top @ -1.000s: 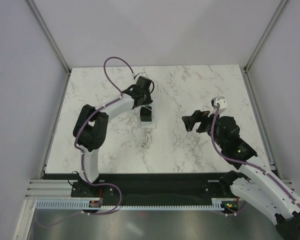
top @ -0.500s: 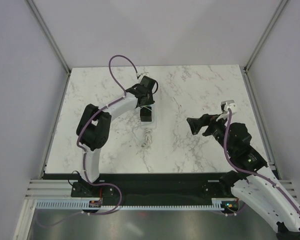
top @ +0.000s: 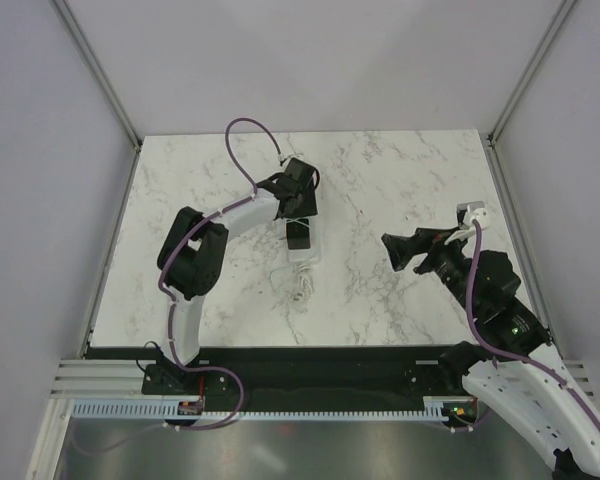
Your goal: Insert the plug
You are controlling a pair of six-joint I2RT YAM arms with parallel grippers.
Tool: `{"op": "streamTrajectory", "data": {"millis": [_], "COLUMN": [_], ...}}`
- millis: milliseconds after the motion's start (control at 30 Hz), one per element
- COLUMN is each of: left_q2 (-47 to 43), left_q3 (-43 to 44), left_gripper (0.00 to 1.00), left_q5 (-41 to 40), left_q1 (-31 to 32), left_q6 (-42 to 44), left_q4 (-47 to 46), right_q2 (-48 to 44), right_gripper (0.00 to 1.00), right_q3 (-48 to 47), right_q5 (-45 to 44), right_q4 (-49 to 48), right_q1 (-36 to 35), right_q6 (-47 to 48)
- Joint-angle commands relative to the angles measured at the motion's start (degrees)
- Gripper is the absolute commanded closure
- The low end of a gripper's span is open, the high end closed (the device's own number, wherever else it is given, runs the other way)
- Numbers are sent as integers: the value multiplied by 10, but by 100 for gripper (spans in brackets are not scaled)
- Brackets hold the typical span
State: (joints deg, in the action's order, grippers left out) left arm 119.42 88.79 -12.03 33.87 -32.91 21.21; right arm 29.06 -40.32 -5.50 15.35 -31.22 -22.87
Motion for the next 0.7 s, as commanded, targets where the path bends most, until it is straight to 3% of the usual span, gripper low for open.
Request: {"op": "streamTrajectory", "data": {"millis": [0, 167, 400, 667], "left_q2": [38, 12, -23, -78], "left_q3": [-35, -1, 85, 118], "left_gripper": [40, 29, 29, 22], "left_q5": [70, 47, -20, -43], "left_q1": [16, 16, 15, 12], "left_q6": [-6, 8, 42, 102], "left_q4": [134, 145, 203, 199], "right_q2": [6, 12, 20, 34], "right_gripper": [2, 2, 2, 2], "right_q3": [-30, -50, -68, -67], "right_q5": [-11, -3, -25, -50], "right_q4": [1, 2, 40, 67], "right_q1": [2, 2, 2, 0], "right_q6": [-7, -27, -40, -48]}}
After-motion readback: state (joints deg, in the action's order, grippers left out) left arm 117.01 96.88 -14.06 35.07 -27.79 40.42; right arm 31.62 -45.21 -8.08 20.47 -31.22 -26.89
